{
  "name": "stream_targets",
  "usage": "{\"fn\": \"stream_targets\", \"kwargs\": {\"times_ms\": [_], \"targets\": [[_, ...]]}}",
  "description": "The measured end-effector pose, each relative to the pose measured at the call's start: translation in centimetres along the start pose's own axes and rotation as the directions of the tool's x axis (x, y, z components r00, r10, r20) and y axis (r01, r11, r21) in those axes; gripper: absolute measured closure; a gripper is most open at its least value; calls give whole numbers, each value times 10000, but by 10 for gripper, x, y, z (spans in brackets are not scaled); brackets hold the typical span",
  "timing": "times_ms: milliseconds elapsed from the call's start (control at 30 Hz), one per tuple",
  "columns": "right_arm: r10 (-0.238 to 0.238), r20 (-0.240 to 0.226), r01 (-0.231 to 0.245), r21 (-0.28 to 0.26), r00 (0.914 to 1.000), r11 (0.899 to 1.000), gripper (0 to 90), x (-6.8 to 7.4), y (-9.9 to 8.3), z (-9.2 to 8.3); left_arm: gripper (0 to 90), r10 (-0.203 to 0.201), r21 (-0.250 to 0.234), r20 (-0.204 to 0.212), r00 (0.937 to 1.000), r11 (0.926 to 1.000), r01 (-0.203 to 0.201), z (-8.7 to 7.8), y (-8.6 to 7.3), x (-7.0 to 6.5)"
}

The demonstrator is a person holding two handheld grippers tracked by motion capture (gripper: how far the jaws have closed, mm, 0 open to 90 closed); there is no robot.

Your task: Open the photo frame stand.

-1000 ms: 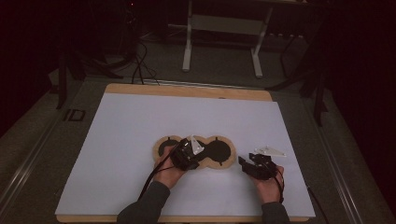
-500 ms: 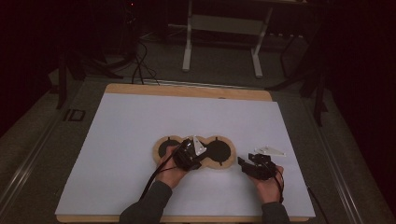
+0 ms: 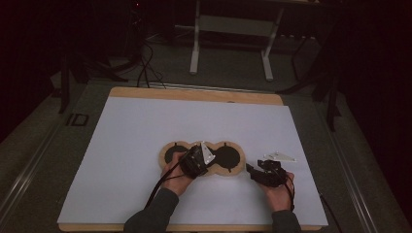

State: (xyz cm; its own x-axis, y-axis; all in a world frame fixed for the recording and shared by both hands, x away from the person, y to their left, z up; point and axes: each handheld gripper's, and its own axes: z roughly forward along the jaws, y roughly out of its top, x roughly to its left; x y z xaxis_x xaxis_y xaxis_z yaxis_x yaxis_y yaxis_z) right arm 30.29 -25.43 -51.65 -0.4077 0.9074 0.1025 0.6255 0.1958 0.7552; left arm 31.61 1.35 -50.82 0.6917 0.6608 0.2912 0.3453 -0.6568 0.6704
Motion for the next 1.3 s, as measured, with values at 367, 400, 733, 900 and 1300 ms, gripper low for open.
{"fn": "stream_targets", "kwargs": {"times_ms": [367, 400, 733, 900, 1300], "targets": [[548, -739, -556, -92, 9958, 9984, 439, -2, 1, -1, 670, -124, -335, 11, 9999, 9994, 124, -5, -4, 4], [634, -845, -645, -107, 9944, 9979, 429, -2, 1, 0, 671, -116, -333, 17, 9999, 9994, 117, -5, -4, 4], [1458, -1834, -1509, -141, 9722, 9885, 401, -3, 4, 2, 669, -500, -688, 187, 9986, 9963, 512, -9, -10, 7], [1834, -2107, -1880, -18, 9602, 9822, 389, -4, 6, 3, 669, -755, -957, 437, 9962, 9922, 794, -15, -13, 13], [2639, -2998, -2610, 505, 9168, 9640, 354, -4, 15, 10, 669, -1052, -1304, 588, 9927, 9851, 1122, -19, -17, 16]]}}
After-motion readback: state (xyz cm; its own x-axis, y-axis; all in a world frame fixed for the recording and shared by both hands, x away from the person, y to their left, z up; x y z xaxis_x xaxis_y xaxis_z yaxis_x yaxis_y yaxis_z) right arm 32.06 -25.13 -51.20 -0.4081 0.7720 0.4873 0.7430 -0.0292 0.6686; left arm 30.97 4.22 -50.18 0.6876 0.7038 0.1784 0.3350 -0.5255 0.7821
